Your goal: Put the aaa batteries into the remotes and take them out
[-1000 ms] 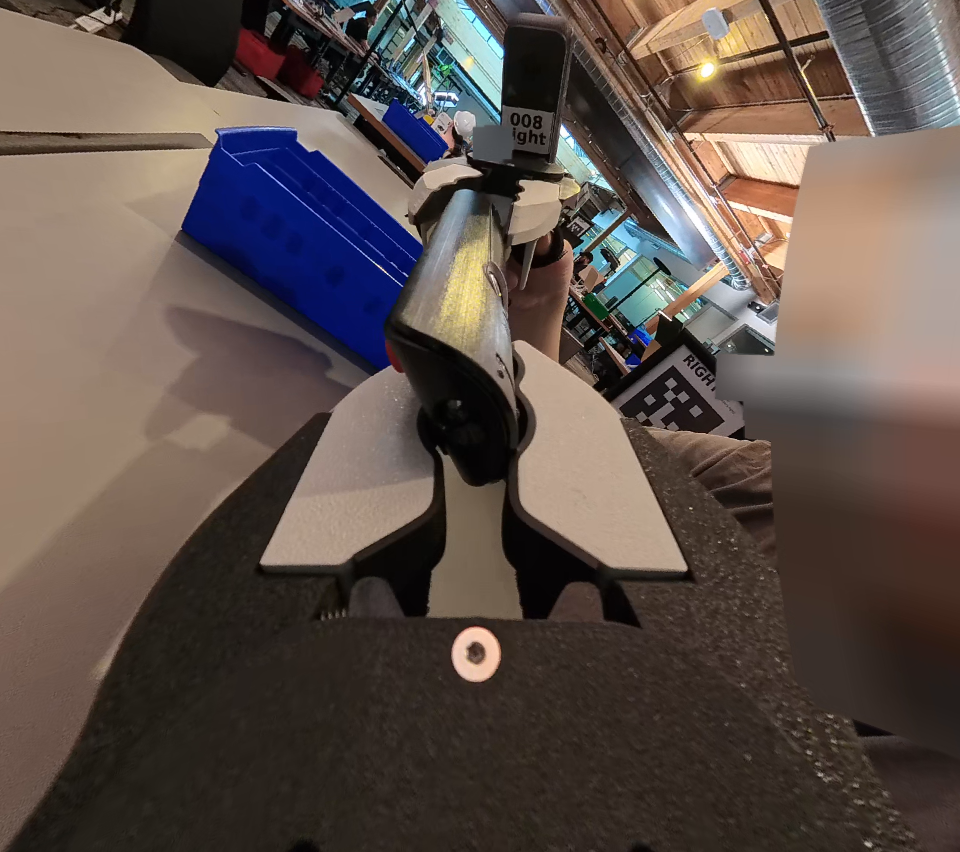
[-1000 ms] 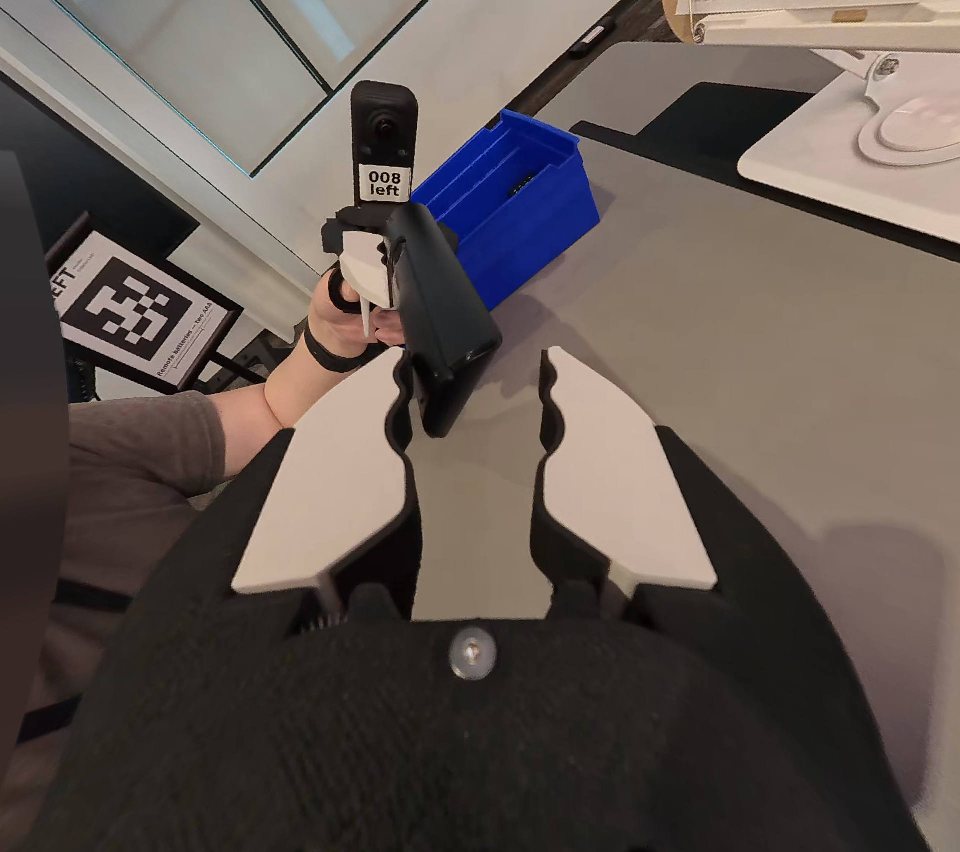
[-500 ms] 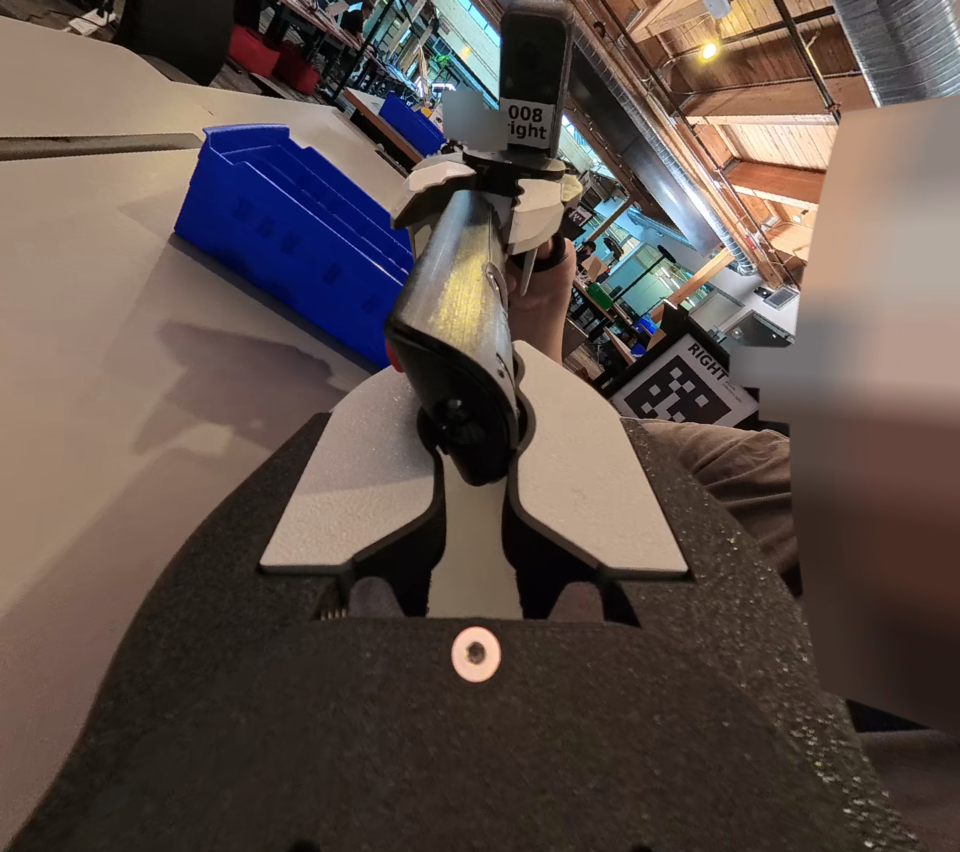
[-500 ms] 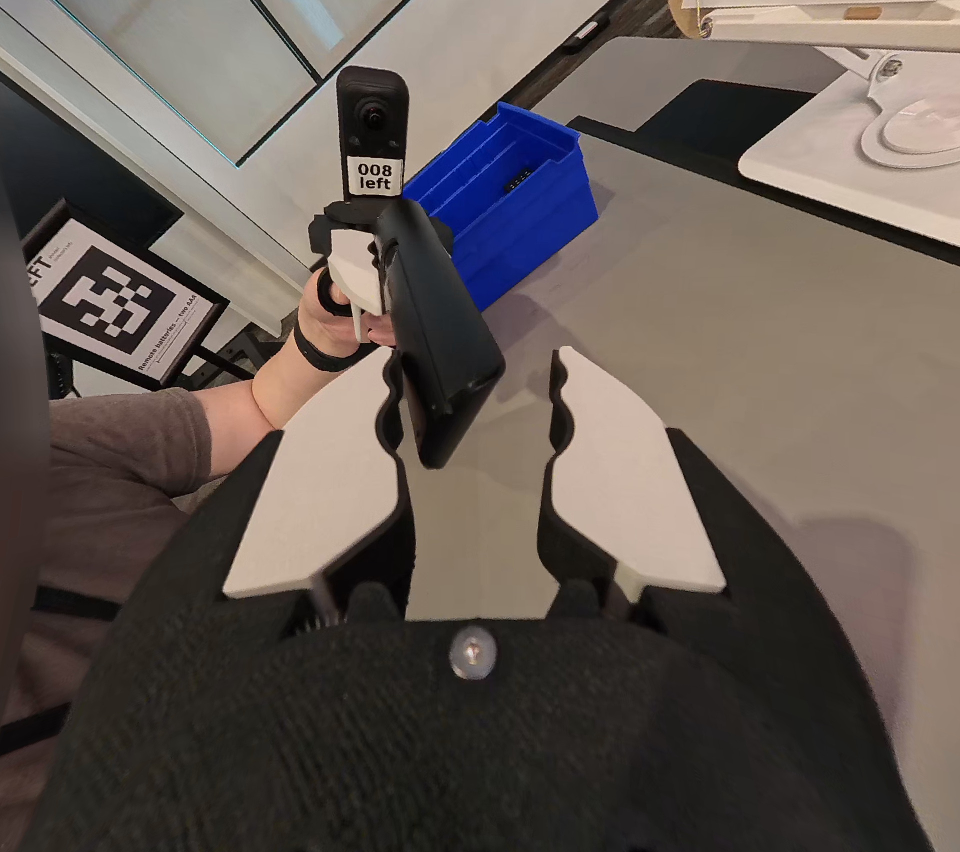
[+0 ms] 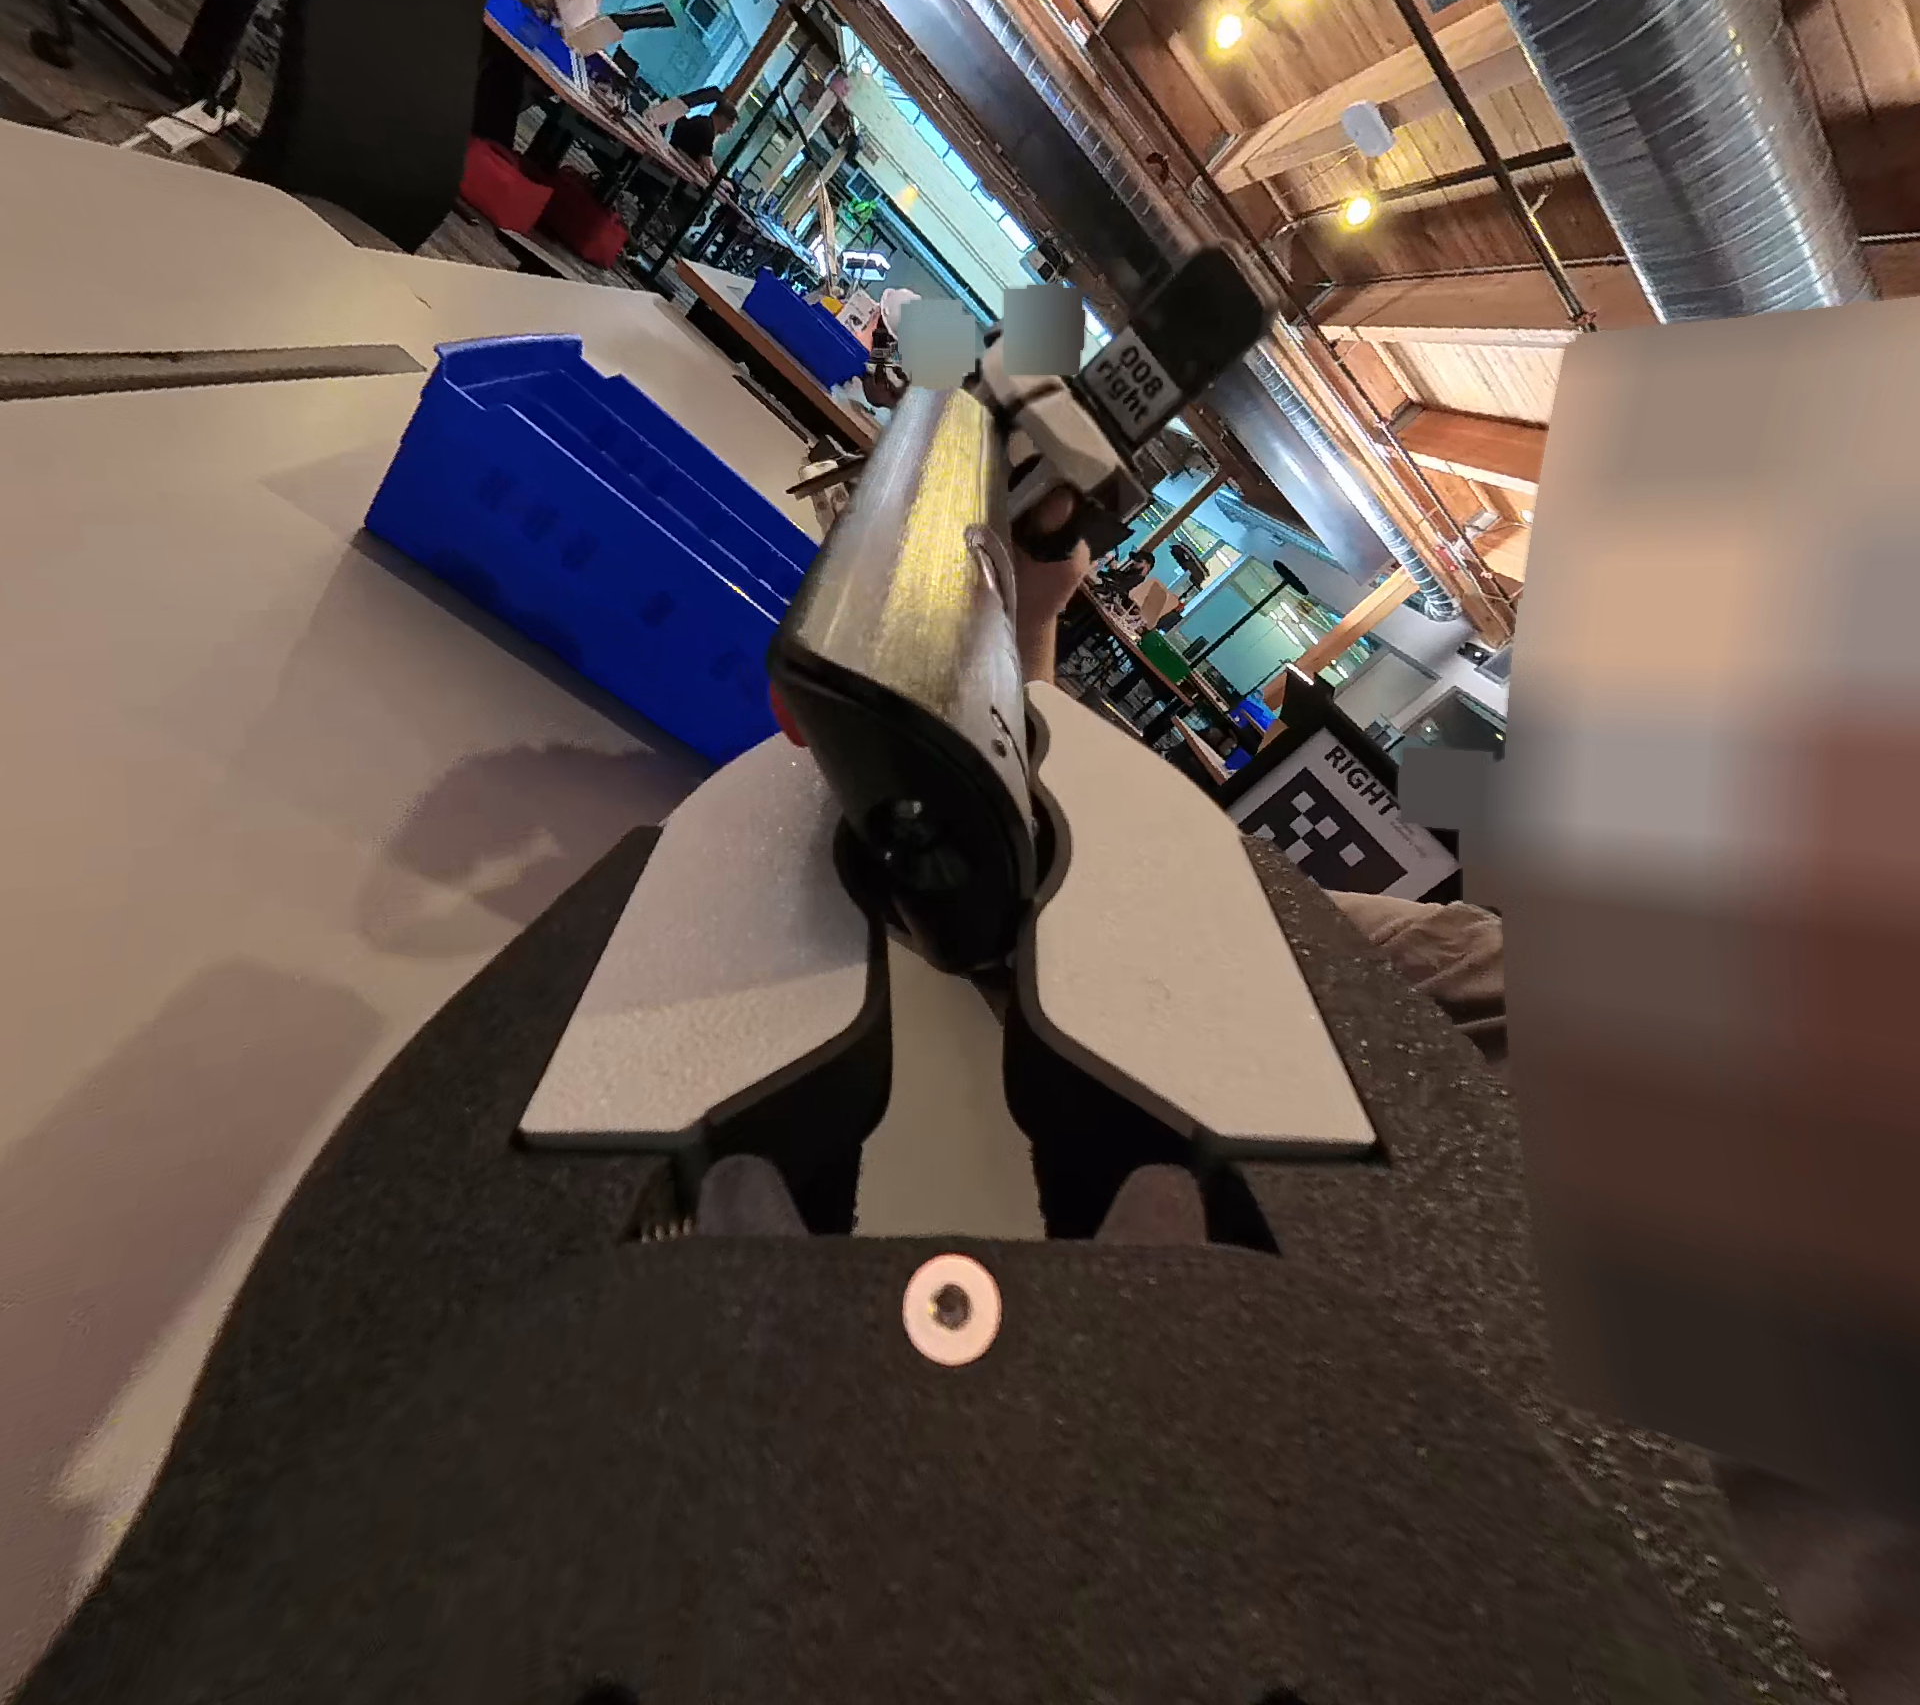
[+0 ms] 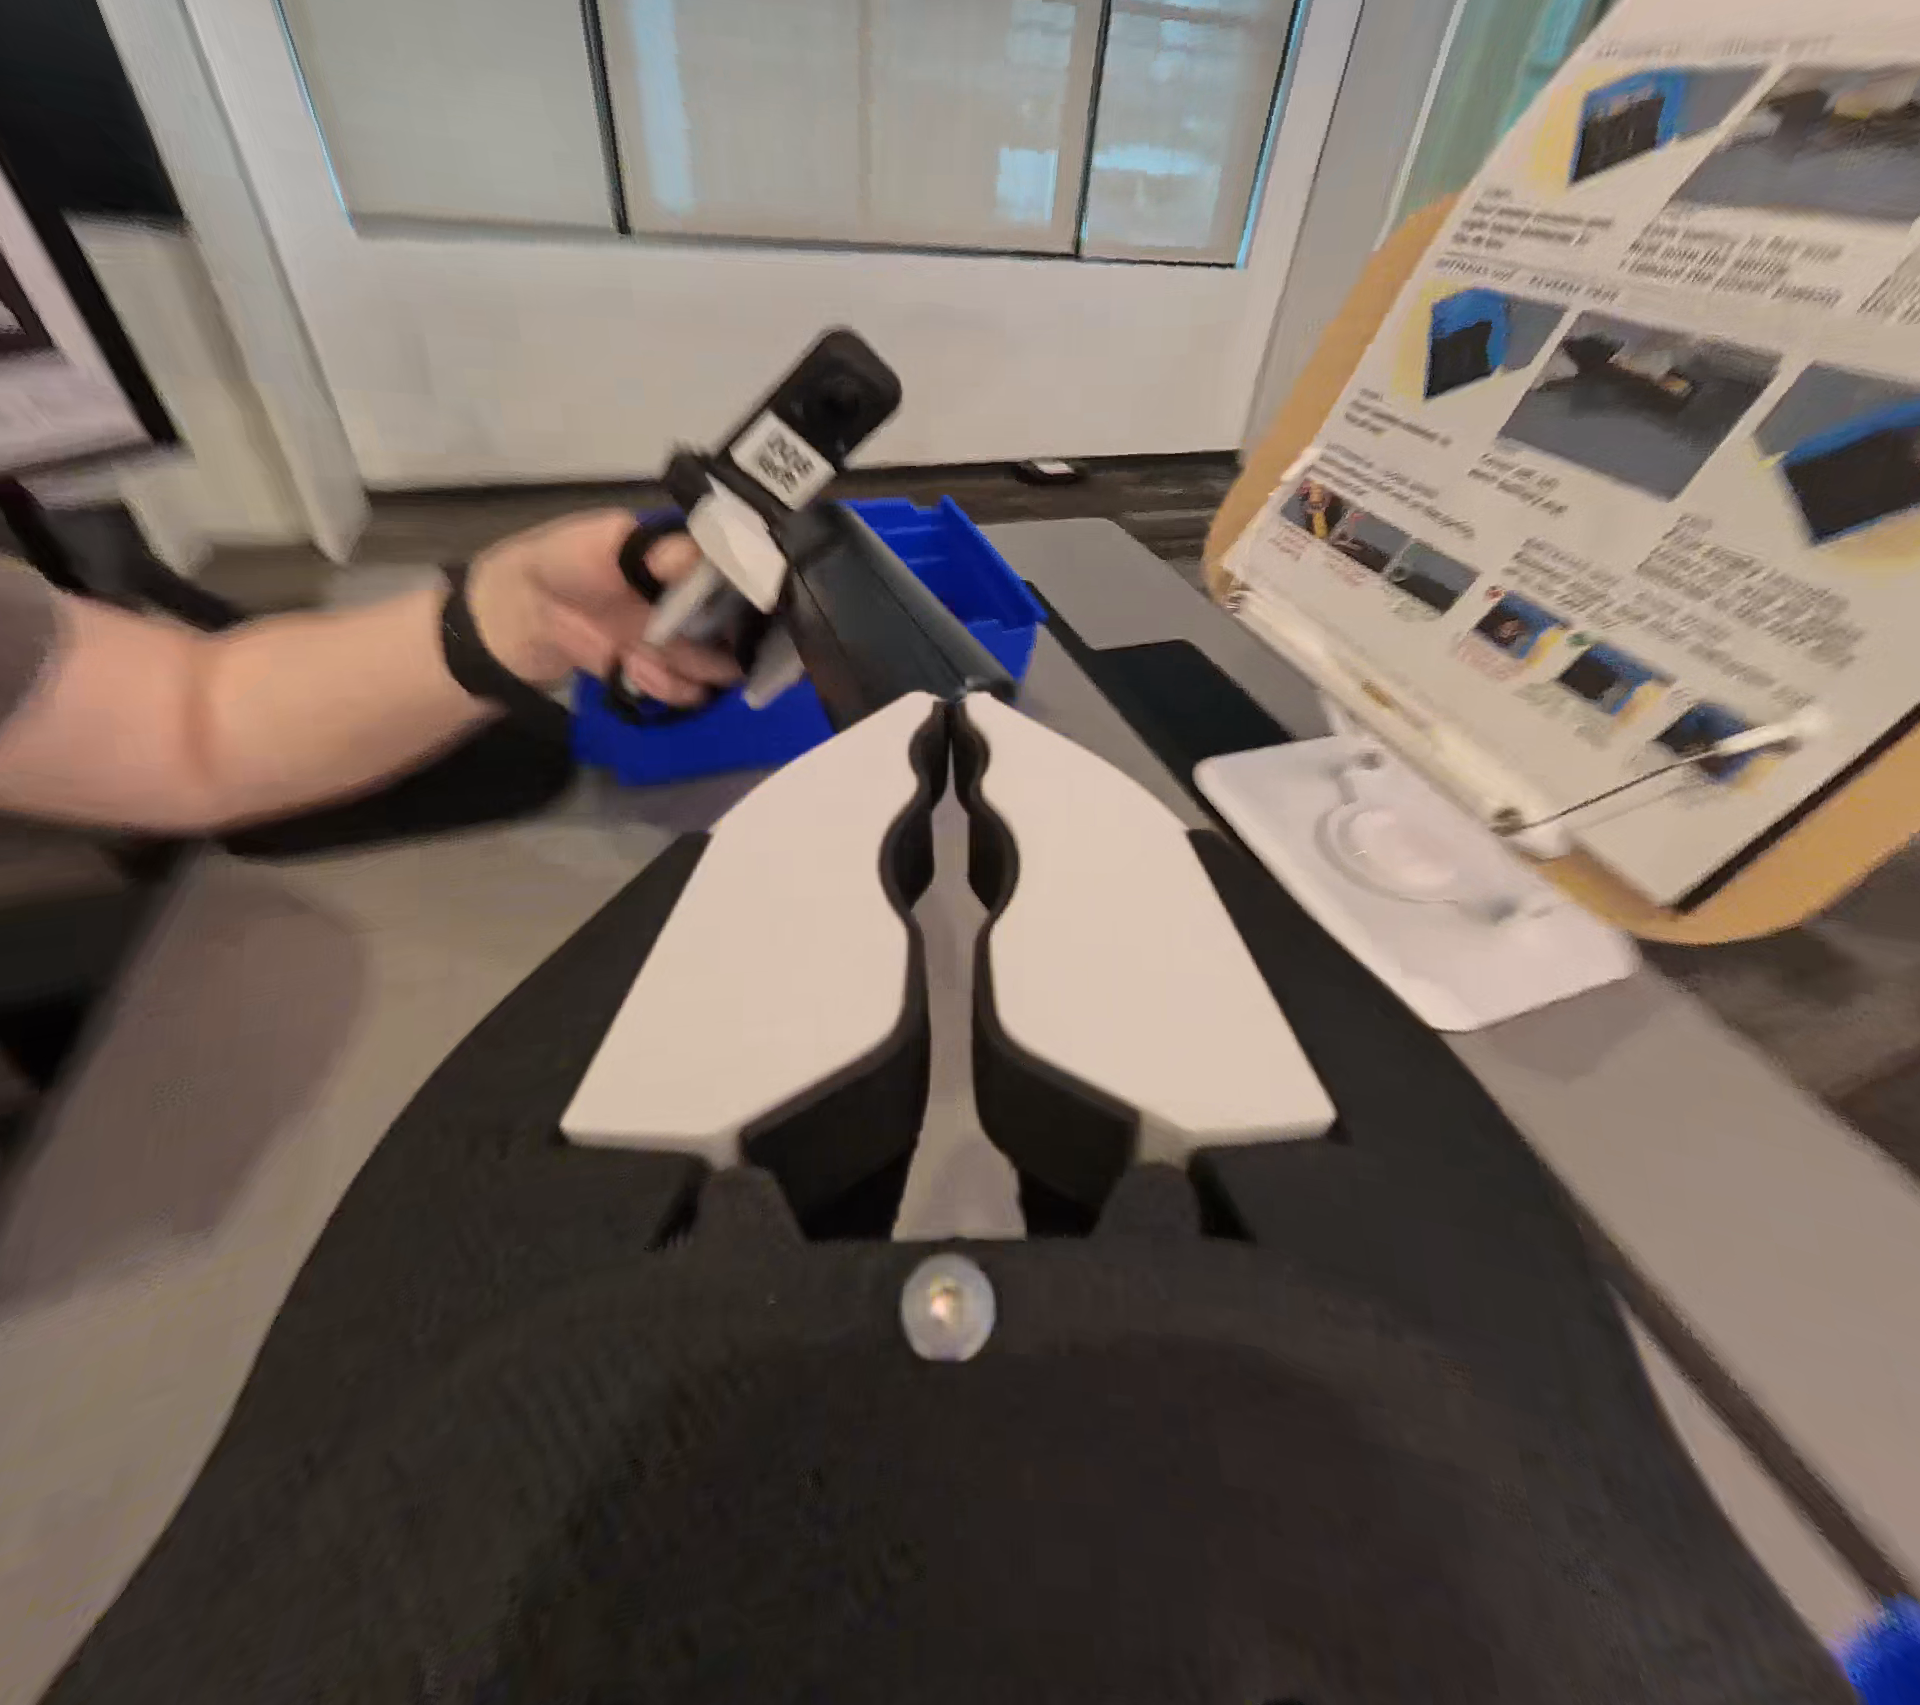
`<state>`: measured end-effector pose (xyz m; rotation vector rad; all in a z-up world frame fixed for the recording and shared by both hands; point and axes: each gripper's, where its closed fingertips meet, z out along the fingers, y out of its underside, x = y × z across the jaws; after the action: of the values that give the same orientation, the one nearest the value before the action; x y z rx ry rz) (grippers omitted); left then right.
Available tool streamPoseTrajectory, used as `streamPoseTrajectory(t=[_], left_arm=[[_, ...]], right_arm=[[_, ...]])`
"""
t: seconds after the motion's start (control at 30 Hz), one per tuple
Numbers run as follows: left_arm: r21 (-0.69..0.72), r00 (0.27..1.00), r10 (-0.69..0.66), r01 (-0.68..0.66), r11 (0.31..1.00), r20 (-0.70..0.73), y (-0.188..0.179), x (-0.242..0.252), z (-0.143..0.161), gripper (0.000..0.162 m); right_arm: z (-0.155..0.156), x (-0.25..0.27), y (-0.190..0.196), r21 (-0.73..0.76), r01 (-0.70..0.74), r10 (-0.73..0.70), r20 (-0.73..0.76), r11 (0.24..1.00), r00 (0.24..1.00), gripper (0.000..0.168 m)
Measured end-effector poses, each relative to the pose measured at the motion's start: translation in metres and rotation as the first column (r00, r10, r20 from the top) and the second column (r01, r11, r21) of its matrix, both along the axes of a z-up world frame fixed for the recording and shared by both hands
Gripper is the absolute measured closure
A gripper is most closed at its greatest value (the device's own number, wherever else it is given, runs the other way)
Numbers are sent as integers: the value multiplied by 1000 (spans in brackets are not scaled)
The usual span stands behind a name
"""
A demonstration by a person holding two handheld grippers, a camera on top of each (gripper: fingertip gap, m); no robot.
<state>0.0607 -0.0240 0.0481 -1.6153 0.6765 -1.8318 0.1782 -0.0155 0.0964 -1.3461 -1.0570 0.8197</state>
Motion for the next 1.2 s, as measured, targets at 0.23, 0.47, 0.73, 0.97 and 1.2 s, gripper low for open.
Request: streamPoseTrajectory(t=[0.23,0.47,0.73,0.97,1.2], left_arm=[[-31,996,-85,85,996,3,-13,-1,5,141],[-101,989,-145,145,984,2,-17,3,-3,141],[-88,985,-173,171,981,-15,-22,4,-5,141],[-74,989,-149,147,986,-22,-19,3,-4,141],[-71,989,-146,144,987,-13,-19,2,-2,141]], right_arm=[[7,2,-33,627,-2,-152,193,779,969,164],[-10,-7,-39,626,-81,-149,307,776,940,149],[-18,-10,-38,331,-152,76,229,931,970,148],[-16,-13,-34,204,-144,109,176,968,978,148],[-18,-14,-31,239,-123,80,183,963,980,146]])
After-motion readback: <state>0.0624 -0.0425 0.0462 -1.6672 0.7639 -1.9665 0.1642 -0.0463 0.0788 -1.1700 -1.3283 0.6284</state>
